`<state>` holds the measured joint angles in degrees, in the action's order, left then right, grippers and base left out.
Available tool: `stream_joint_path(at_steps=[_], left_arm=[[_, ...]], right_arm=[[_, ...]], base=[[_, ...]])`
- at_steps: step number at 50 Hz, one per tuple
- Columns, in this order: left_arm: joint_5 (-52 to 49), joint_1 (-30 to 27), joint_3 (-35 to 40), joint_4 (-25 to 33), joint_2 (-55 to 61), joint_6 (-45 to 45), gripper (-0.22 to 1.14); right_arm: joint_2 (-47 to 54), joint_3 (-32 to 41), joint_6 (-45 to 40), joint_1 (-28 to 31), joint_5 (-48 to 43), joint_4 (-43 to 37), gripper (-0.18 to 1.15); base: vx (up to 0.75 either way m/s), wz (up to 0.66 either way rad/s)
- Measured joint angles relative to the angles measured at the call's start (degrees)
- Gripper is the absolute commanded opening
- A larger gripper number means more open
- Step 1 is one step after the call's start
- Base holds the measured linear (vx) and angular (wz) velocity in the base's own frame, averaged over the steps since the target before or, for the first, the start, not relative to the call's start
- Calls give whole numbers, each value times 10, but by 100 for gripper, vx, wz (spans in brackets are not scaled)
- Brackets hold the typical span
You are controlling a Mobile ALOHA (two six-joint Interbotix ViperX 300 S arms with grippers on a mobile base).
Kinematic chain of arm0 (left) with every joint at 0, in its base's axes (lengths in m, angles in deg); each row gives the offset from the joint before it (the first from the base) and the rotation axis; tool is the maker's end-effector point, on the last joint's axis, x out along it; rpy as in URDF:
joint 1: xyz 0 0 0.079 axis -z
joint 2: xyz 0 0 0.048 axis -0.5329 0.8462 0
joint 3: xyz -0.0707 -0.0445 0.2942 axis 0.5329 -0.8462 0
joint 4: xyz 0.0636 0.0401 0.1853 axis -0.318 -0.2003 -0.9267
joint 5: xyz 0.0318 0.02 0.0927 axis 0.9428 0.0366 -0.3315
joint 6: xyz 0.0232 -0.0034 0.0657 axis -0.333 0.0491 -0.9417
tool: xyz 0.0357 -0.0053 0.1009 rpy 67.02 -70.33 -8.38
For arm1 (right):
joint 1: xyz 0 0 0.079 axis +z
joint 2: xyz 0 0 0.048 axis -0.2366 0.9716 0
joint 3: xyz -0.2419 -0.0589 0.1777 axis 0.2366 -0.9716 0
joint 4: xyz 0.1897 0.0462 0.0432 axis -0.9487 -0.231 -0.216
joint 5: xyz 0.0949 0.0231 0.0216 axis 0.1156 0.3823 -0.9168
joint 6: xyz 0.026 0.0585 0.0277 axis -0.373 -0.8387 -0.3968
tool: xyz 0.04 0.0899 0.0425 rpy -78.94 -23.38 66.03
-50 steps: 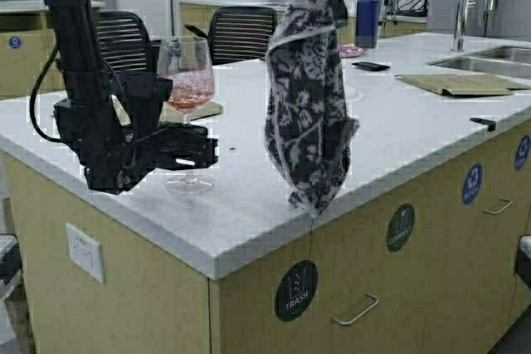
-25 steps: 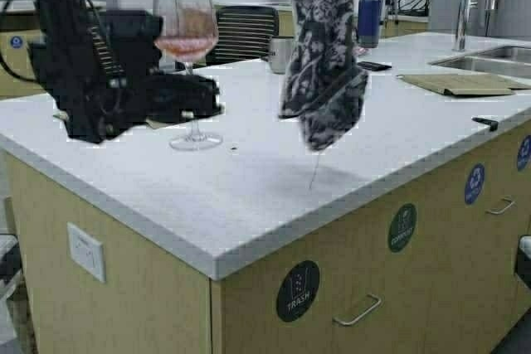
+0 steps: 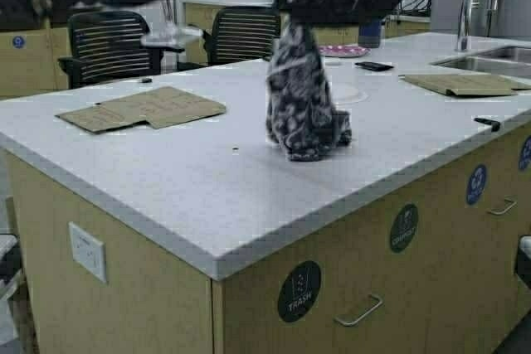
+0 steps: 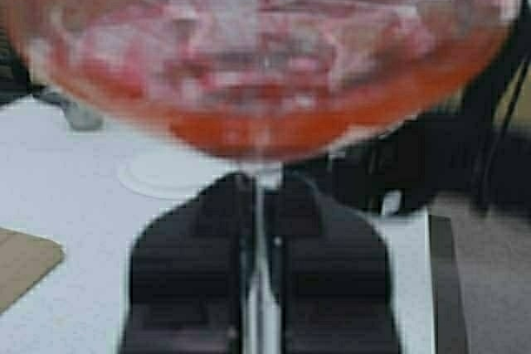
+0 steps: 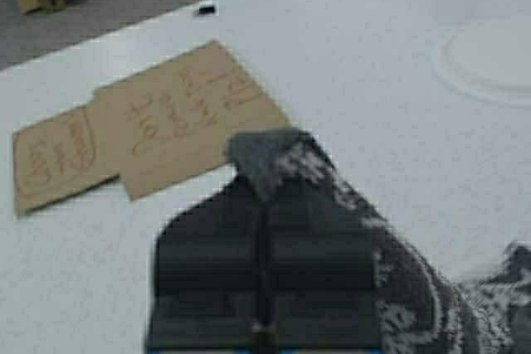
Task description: Get the cloth and wipe up the spill under the wine glass
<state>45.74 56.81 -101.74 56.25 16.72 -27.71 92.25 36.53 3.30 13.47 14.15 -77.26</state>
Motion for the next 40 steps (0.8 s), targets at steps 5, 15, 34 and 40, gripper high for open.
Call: stream_joint_path(at_steps=[5, 15, 34, 40], left_arm=[[-105, -2, 20, 4, -77, 5, 21], [-287, -3, 80, 14, -189, 6, 21], [-344, -2, 127, 23, -225, 7, 21], [-344, -2, 128, 26, -214, 6, 21]], right_arm=[[34, 6, 0, 31, 0, 0, 6], [98, 39, -31, 104, 0, 0, 6], [159, 139, -64, 256, 9, 7, 6], [157, 142, -66, 265, 10, 10, 6]], base=[[0, 0], [0, 0], [0, 0], [0, 0]])
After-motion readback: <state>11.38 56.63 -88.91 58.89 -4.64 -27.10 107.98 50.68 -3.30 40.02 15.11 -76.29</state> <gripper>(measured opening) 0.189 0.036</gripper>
